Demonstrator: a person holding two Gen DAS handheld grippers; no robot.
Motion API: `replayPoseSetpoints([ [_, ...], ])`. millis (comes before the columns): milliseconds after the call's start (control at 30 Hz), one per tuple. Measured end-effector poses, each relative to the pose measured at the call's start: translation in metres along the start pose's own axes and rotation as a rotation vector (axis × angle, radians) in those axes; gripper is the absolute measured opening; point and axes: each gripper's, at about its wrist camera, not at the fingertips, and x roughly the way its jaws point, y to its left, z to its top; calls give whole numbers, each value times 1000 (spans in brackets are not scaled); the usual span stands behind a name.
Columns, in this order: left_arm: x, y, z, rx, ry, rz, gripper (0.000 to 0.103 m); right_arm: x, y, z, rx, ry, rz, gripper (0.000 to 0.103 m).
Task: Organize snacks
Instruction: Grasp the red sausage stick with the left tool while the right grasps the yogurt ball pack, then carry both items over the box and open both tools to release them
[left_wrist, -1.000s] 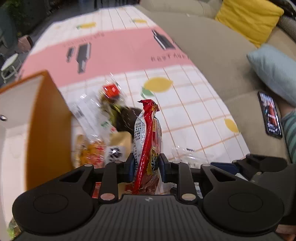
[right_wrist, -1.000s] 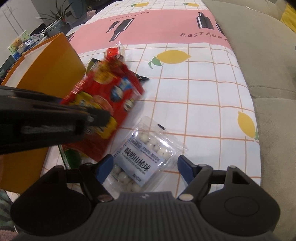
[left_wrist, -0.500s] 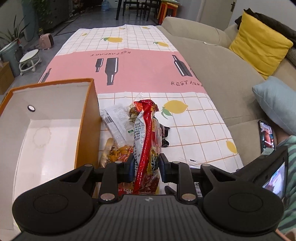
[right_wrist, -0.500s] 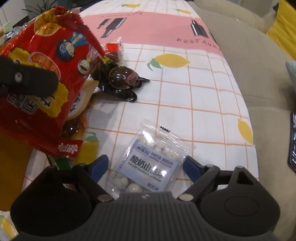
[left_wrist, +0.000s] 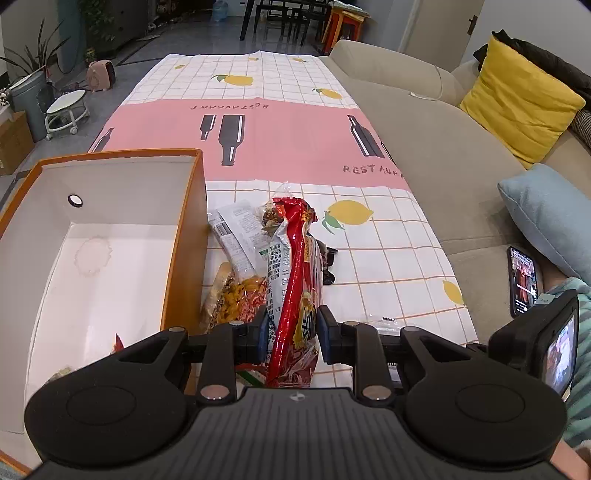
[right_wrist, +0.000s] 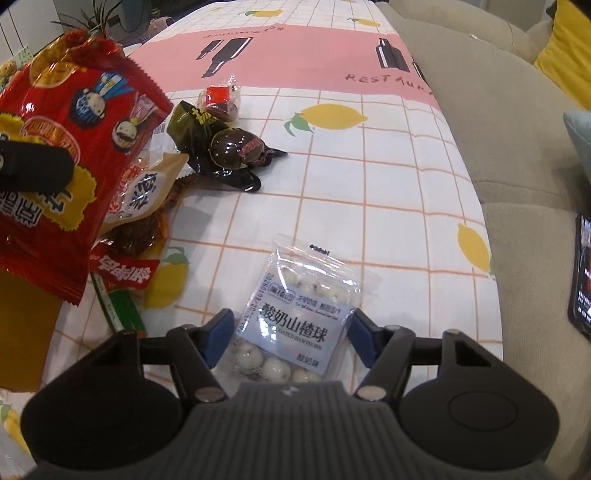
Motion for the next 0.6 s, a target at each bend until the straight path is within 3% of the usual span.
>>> replayPoseSetpoints([
  [200, -15, 1, -2, 4, -40, -21, 29, -13, -7, -5, 37, -2, 25, 61],
  [600, -68, 16, 6, -16, -119, -41, 29, -92, 12, 1, 0, -183, 121, 61],
])
